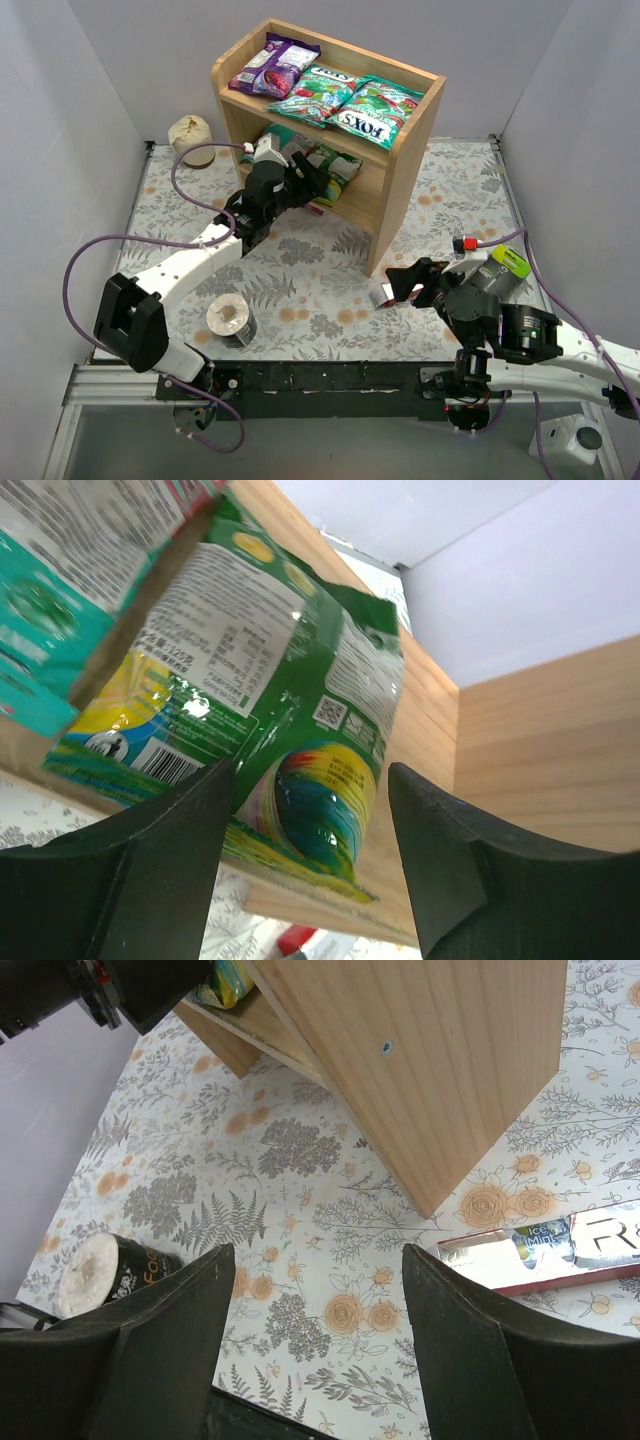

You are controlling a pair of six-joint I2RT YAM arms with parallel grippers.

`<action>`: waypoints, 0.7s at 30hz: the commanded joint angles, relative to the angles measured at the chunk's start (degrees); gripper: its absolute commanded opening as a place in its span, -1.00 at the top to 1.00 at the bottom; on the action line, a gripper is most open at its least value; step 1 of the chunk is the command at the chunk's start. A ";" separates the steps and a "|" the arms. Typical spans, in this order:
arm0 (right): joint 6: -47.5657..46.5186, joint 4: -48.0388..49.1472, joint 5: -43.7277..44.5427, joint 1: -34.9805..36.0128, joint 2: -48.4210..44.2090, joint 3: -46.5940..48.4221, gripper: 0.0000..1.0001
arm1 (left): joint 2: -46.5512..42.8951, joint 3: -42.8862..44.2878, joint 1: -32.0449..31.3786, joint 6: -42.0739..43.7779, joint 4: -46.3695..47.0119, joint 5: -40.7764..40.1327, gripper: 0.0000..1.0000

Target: Place and organize the candy bags onto the shelf

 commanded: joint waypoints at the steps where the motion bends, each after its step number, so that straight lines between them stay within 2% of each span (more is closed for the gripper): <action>1: 1.04 -0.24 1.70 0.27 -0.57 0.07 -0.50 | 2.91 0.93 1.96 1.72 -4.82 -3.02 -0.27; 8: 1.21 -0.50 1.79 0.27 -0.66 0.06 -0.50 | 4.67 3.21 3.27 1.55 -5.79 -3.02 -0.27; 13: 1.22 -0.50 1.88 0.27 -0.75 -0.02 -0.50 | 2.22 2.07 3.19 1.72 -2.54 1.72 -0.32; 20: 1.48 -0.33 1.79 0.27 -0.57 -0.02 -0.51 | -3.58 3.12 3.19 4.35 -2.00 6.29 -0.80; 21: 1.39 -0.33 1.79 0.27 -0.49 0.06 -0.53 | -4.29 3.91 3.19 4.53 -2.35 6.65 -0.92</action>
